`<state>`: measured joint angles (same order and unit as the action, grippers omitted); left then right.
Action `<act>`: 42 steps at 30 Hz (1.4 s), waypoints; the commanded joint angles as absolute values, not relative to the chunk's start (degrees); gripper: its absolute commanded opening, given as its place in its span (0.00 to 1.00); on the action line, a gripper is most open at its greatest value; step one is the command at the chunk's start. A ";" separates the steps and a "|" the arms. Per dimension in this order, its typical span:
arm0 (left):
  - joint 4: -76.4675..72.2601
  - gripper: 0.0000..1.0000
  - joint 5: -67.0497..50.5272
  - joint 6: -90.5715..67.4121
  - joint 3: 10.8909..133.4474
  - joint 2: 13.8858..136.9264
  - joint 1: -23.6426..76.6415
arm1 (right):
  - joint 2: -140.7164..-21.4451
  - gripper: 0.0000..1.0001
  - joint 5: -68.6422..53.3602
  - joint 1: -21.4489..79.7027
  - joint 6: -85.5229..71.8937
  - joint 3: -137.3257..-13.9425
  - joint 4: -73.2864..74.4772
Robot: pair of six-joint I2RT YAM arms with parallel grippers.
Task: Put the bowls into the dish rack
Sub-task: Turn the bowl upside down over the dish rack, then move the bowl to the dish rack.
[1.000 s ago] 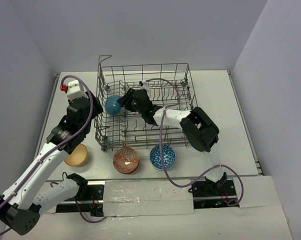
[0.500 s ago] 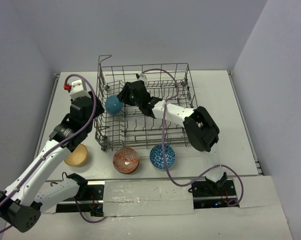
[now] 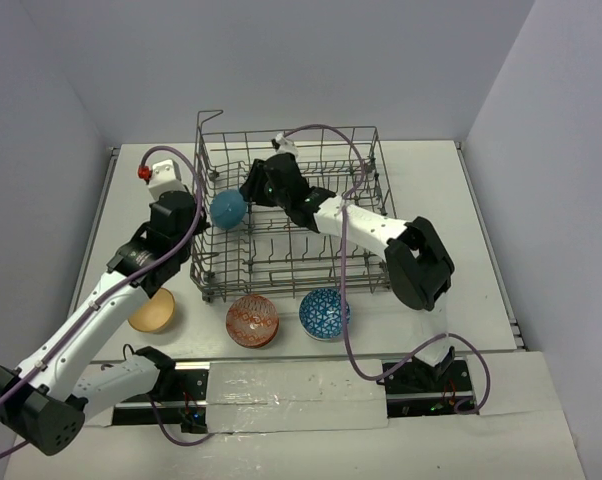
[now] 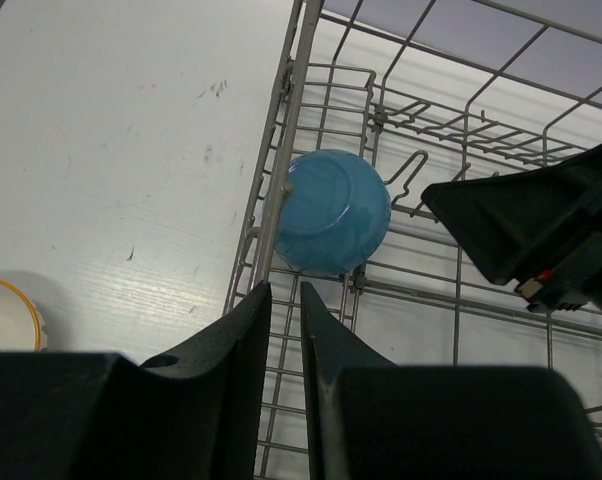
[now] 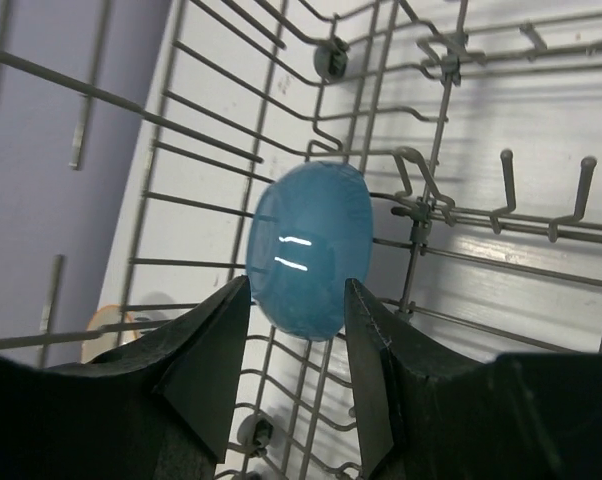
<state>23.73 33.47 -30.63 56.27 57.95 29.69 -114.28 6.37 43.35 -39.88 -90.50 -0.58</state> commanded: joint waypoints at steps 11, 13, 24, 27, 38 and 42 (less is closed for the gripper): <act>26.19 0.25 38.84 -30.67 59.24 59.77 29.53 | -108.37 0.51 3.43 41.48 -36.83 -86.92 -2.20; 25.23 0.25 39.02 -30.41 58.54 58.89 29.53 | -108.54 0.51 3.25 41.40 -36.83 -86.84 -2.28; 22.41 0.31 40.69 -29.97 56.95 55.29 29.44 | -108.89 0.51 2.29 40.96 -37.18 -86.05 -3.34; 23.37 0.32 40.78 -29.88 57.39 56.86 29.53 | -108.90 0.51 2.11 40.96 -37.27 -85.78 -3.60; 25.49 0.33 39.29 -30.06 58.80 60.73 29.53 | -107.93 0.51 1.85 40.43 -37.26 -84.73 -4.04; 25.58 0.33 39.02 -29.97 58.89 61.17 29.53 | -107.84 0.51 1.32 40.25 -37.09 -84.11 -4.22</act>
